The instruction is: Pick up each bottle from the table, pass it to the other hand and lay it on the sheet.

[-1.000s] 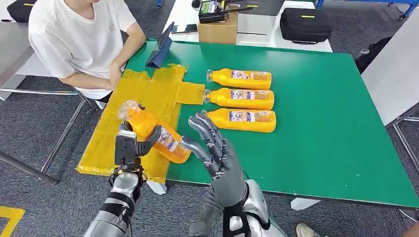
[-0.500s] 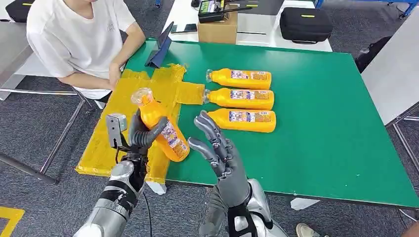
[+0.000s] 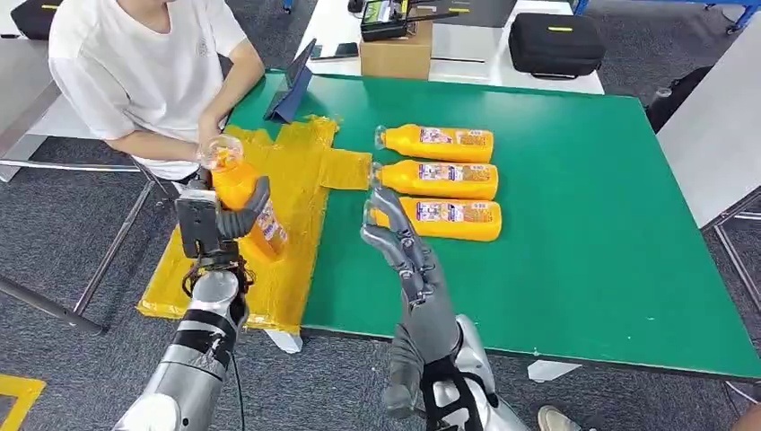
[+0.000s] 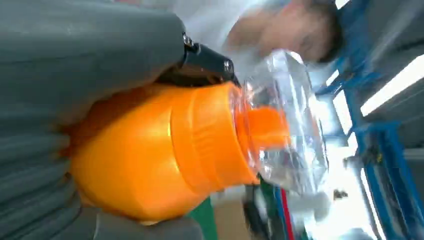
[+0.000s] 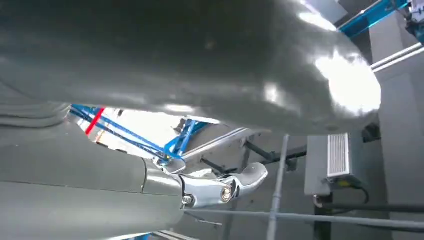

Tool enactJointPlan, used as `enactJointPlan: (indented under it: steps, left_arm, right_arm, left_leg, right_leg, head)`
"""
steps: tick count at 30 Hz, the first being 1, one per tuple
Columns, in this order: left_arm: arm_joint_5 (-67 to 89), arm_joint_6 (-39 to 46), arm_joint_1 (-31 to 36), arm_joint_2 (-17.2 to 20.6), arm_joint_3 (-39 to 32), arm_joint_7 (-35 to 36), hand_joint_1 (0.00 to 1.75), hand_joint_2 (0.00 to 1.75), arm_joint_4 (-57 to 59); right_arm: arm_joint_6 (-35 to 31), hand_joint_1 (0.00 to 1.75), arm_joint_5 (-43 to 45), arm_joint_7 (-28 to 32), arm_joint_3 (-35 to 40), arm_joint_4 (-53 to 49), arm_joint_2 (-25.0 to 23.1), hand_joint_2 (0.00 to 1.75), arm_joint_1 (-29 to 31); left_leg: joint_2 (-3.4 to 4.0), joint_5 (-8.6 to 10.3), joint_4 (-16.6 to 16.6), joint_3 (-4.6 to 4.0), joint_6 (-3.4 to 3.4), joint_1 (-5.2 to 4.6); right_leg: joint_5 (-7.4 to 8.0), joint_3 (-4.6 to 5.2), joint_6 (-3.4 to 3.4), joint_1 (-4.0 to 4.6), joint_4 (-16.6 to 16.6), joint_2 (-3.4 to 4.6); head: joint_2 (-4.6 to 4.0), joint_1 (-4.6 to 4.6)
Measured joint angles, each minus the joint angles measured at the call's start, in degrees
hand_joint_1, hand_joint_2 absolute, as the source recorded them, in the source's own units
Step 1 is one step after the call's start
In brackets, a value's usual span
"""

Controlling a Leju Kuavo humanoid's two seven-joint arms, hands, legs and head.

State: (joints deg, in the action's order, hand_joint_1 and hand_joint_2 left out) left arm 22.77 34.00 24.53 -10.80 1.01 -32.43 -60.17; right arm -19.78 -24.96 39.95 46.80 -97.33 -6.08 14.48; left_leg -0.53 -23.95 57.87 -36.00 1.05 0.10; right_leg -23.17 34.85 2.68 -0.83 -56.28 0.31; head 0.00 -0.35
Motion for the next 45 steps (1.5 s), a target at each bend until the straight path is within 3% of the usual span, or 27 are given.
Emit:
enactJointPlan:
  steps: [2, 4, 7, 11, 17, 22, 39, 45]
  left_arm:
    - [15.10, 4.53, 0.49, -0.20, -1.94, -1.81, 1.75, 1.75, 0.02]
    - [29.50, 0.36, 1.50, -0.11, -4.50, -2.43, 1.75, 1.75, 1.11]
    - [25.17, -10.01, 1.42, -0.11, -4.33, -0.62, 1.75, 1.75, 1.44]
    - [12.04, 3.88, 1.66, -0.50, -2.73, -0.62, 1.75, 1.75, 0.92]
    - [47.91, 5.95, 1.76, -1.97, -8.40, -6.41, 1.75, 1.75, 2.74]
    - [38.89, 5.97, 0.88, -2.34, -8.52, -4.51, 1.75, 1.75, 6.58]
    - [46.58, 6.08, -1.45, -3.74, -11.76, -4.71, 1.75, 1.75, 10.56]
    - [51.03, 6.45, -2.15, -3.74, -11.56, -1.19, 1.75, 1.75, 14.21]
  right_arm:
    - [0.02, 0.00, -0.07, 0.00, 0.00, 0.05, -0.22, 0.00, 0.04]
    - [0.04, 0.00, 0.46, -0.02, -0.04, 0.11, -0.35, 0.00, 0.19]
    - [0.98, 0.00, 0.79, -0.02, -0.90, 0.11, -0.57, 0.00, 0.18]
    - [1.86, 0.00, 0.63, 0.00, -1.53, 0.11, -0.61, 0.00, 0.24]
    - [2.43, 0.00, 1.66, -0.09, -1.79, 0.11, -0.59, 0.00, 0.53]
    - [2.56, 0.00, 1.64, -0.09, -2.23, 0.31, -0.57, 0.00, 0.53]
    - [3.06, 0.00, 1.49, -0.11, -2.84, 1.25, -0.53, 0.00, 0.54]
    - [3.78, 0.00, 1.49, -0.35, -3.34, 1.47, -0.39, 0.00, 0.31]
  left_leg:
    - [-0.04, 0.00, 0.00, 0.00, 0.00, 0.00]
    - [-0.17, 0.00, 0.00, 0.00, 0.00, -0.01]
    - [-0.12, 0.00, 0.00, -0.03, 0.00, -0.01]
    - [0.03, 0.00, 0.00, -0.02, 0.00, -0.01]
    - [-0.23, 0.00, 0.00, -0.03, 0.00, -0.01]
    - [0.00, -0.01, 0.00, -0.03, 0.00, -0.01]
    - [-0.07, -0.01, 0.00, -0.04, 0.00, -0.01]
    - [-0.06, -0.01, 0.00, -0.03, 0.00, -0.01]
  right_leg:
    - [0.00, 0.00, 0.00, -0.01, 0.01, -0.01]
    - [-0.01, -0.02, 0.00, -0.02, 0.02, -0.09]
    - [0.00, 0.02, 0.00, -0.01, 0.01, -0.08]
    - [0.03, 0.03, 0.02, -0.02, 0.02, 0.00]
    - [-0.02, -0.01, 0.00, -0.02, 0.01, -0.15]
    - [0.01, 0.05, 0.00, -0.01, 0.02, -0.01]
    - [-0.01, 0.04, 0.00, -0.01, 0.02, -0.08]
    - [-0.01, 0.02, 0.00, -0.02, 0.02, -0.07]
  head:
    - [-0.02, 0.00]
    - [0.00, 0.00]
    - [0.00, 0.04]
    - [0.00, 0.02]
    - [0.00, 0.00]
    - [0.00, 0.04]
    - [0.00, 0.02]
    - [0.00, 0.02]
